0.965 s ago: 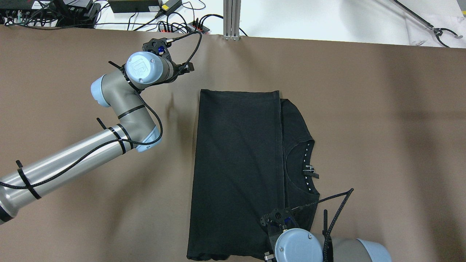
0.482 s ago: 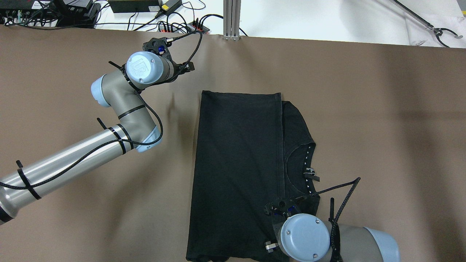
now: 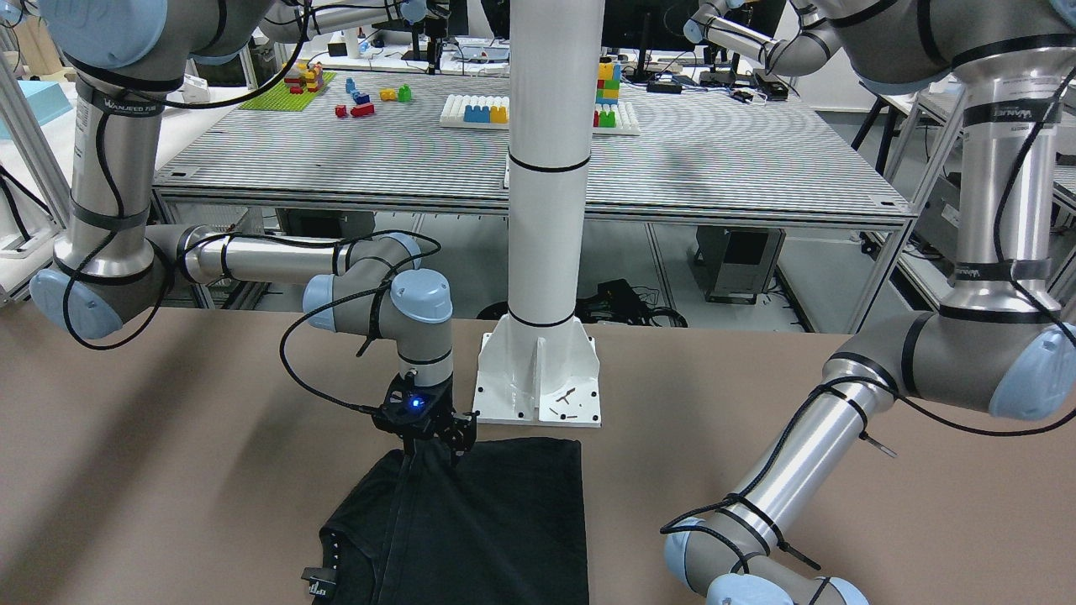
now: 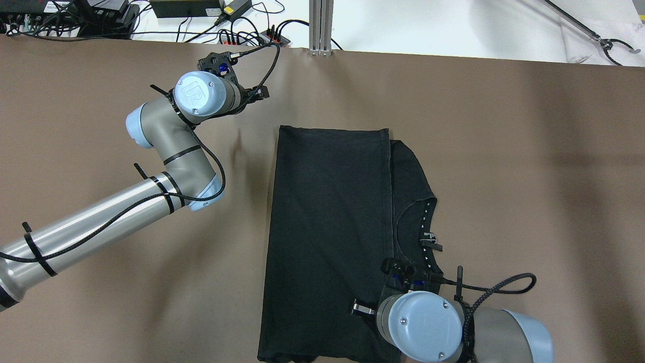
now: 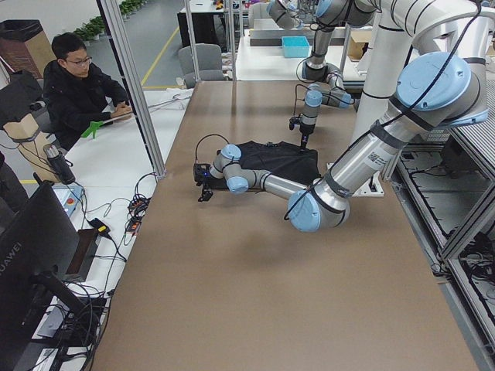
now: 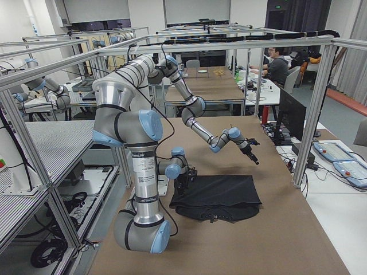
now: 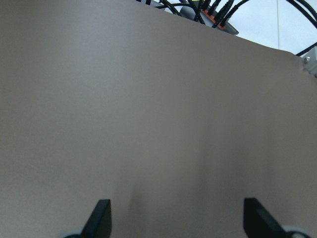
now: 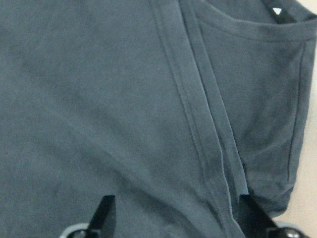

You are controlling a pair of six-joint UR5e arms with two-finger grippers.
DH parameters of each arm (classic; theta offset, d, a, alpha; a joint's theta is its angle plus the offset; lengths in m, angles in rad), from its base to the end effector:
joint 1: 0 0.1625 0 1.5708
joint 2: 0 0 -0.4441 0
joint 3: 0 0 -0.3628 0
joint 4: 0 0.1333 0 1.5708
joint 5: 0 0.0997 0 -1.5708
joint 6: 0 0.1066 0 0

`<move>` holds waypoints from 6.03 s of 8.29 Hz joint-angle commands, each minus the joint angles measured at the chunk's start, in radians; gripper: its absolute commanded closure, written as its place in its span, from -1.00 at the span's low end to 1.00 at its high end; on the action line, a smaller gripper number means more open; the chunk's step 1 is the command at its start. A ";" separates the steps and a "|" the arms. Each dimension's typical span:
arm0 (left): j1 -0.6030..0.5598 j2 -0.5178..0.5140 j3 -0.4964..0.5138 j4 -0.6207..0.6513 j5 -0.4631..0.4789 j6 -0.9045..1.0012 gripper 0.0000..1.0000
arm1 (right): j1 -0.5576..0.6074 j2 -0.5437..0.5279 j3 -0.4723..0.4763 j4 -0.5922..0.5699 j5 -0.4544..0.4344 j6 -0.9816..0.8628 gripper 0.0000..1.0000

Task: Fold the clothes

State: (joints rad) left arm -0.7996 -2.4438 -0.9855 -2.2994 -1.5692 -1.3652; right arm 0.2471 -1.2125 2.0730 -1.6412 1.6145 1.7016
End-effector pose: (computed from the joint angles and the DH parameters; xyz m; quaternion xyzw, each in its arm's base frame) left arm 0.4837 -0.6891 0.3163 0.2350 0.4261 -0.2560 0.8353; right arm -0.4903 -0.2564 0.3075 0.0022 -0.3853 0.1651 0.9079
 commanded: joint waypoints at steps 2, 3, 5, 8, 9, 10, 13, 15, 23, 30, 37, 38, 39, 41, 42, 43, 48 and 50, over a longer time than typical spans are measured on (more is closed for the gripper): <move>-0.001 -0.001 0.002 0.005 0.000 0.002 -0.88 | -0.101 -0.097 0.004 0.083 -0.191 0.444 -0.58; -0.001 -0.003 0.001 0.015 0.001 0.000 -0.88 | -0.120 -0.125 0.005 0.083 -0.208 0.449 -0.56; -0.001 -0.003 0.001 0.017 0.001 0.000 -0.88 | -0.134 -0.131 -0.001 0.083 -0.205 0.438 -0.51; -0.001 -0.003 0.001 0.017 0.001 -0.002 -0.88 | -0.158 -0.131 -0.002 0.078 -0.211 0.440 -0.51; 0.000 -0.004 0.001 0.017 0.003 -0.002 -0.88 | -0.158 -0.137 -0.005 0.075 -0.211 0.437 -0.51; 0.000 -0.004 -0.001 0.017 0.005 -0.002 -0.88 | -0.160 -0.142 -0.005 0.075 -0.211 0.438 -0.44; 0.000 -0.006 -0.001 0.018 0.006 -0.003 -0.88 | -0.160 -0.144 -0.005 0.077 -0.209 0.437 0.99; 0.000 -0.008 -0.001 0.018 0.006 -0.003 -0.88 | -0.154 -0.137 0.013 0.078 -0.206 0.437 1.00; 0.360 0.478 -0.995 0.408 0.064 -0.483 -0.87 | -0.146 -0.147 0.098 0.035 -0.199 0.411 1.00; 0.756 0.540 -0.954 0.385 0.291 -0.810 -0.38 | -0.149 -0.148 0.091 0.034 -0.212 0.411 1.00; 0.830 0.526 -0.927 0.383 0.347 -0.822 0.51 | -0.147 -0.147 0.097 -0.015 -0.212 0.412 1.00; 0.826 0.534 -0.946 0.383 0.339 -0.822 1.00 | -0.147 -0.147 0.098 -0.017 -0.212 0.412 1.00; 0.821 0.534 -0.958 0.385 0.337 -0.821 1.00 | -0.146 -0.147 0.099 -0.017 -0.214 0.412 1.00; 0.807 0.558 -1.057 0.425 0.311 -0.815 1.00 | -0.143 -0.150 0.131 -0.017 -0.212 0.408 1.00; 0.806 0.559 -1.062 0.432 0.311 -0.815 1.00 | -0.143 -0.150 0.146 -0.019 -0.212 0.408 1.00; 0.798 0.557 -1.084 0.437 0.310 -0.812 1.00 | -0.137 -0.144 0.157 -0.019 -0.212 0.406 1.00; 0.394 0.396 -1.011 0.480 0.024 -0.655 1.00 | 0.316 0.058 -0.001 -0.012 0.069 0.075 1.00; 0.230 0.263 -0.815 0.468 -0.058 -0.580 1.00 | 0.395 0.155 -0.165 0.041 0.081 0.004 1.00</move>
State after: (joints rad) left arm -0.4142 -2.0626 -1.9693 -1.8225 -1.5439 -2.0156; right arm 0.5437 -1.1589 2.0638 -1.6497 1.6573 1.7696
